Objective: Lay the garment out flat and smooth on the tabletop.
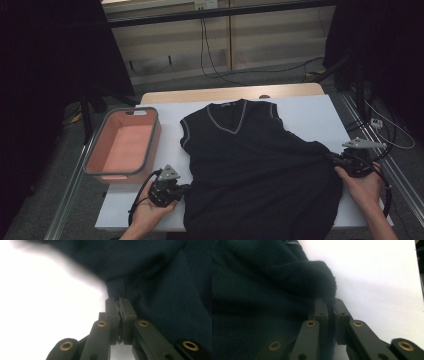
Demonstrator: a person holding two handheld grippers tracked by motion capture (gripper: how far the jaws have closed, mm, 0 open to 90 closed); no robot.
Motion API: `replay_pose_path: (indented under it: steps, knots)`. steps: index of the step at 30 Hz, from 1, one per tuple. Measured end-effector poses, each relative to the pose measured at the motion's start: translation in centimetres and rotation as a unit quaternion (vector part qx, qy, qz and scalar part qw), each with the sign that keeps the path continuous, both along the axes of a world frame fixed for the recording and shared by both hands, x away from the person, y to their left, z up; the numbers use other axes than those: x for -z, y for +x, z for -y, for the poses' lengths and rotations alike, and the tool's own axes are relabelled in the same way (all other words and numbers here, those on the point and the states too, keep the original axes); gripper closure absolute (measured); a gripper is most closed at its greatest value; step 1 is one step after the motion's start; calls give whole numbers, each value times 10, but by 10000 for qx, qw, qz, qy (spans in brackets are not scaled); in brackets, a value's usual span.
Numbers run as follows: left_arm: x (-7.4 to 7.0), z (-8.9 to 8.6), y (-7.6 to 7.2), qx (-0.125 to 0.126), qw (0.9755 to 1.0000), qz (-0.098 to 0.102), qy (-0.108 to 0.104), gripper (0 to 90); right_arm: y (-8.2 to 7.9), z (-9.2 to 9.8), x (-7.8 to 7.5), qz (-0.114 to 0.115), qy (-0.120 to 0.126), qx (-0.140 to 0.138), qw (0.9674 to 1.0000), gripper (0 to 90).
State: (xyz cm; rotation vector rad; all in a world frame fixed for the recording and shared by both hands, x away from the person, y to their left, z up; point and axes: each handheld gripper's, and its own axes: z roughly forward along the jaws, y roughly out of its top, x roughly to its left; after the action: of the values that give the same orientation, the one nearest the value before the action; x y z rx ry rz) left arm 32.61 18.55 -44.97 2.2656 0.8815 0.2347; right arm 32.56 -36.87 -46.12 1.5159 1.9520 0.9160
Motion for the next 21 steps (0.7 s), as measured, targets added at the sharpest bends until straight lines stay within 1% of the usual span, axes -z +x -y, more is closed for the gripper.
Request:
replay_pose_path:
  steps: [1,3,4,5,7,8,9,10,11,13,15,17,18,19,20,21]
  knots:
    - [-1,-5,-2,-57,10000,13,16,876,0,-1,0,-6,-16,-18,10000,838]
    - [-2,-15,-6,-213,9998,8,-25,877,1,-2,0,-35,-11,-60,10000,834]
    - [-2,-19,-8,-273,9996,42,-21,877,2,-3,0,-32,-2,-86,10000,833]
    - [-4,-23,-10,-331,9994,77,28,878,2,-4,0,-30,1,-103,9999,829]
    - [-5,-32,-12,-492,9987,89,32,879,3,-6,0,-23,50,-157,9999,822]
    - [-5,-35,-12,-583,9983,92,30,880,3,-7,-1,-20,70,-198,9998,816]
    - [-6,-39,-12,-622,9979,141,113,880,4,-9,-1,-17,93,-233,9997,811]
    - [-6,-41,-12,-745,9969,207,134,880,4,-11,-1,-24,114,-290,9995,803]
    - [-7,-43,-10,-775,9965,237,221,880,5,-14,-1,-26,119,-340,9993,791]
    - [-7,-46,-6,-894,9956,244,128,880,5,-19,-1,-77,109,-398,9991,786]
    - [-7,-46,-3,-912,9954,268,103,879,3,-23,-2,-83,82,-439,9990,790]
    - [-5,-44,0,-862,9959,285,37,876,1,-24,-4,-56,62,-482,9988,816]
    - [-5,-43,2,-804,9964,253,-25,873,1,-25,-5,-66,80,-457,9989,823]
    - [-4,-42,2,-799,9965,231,-84,869,0,-24,-5,-63,84,-455,9989,830]
    - [-4,-41,3,-776,9966,253,-107,864,0,-24,-5,-71,71,-434,9990,842]
    - [-4,-41,3,-676,9973,253,-112,862,-1,-24,-6,-93,-20,-351,9993,848]
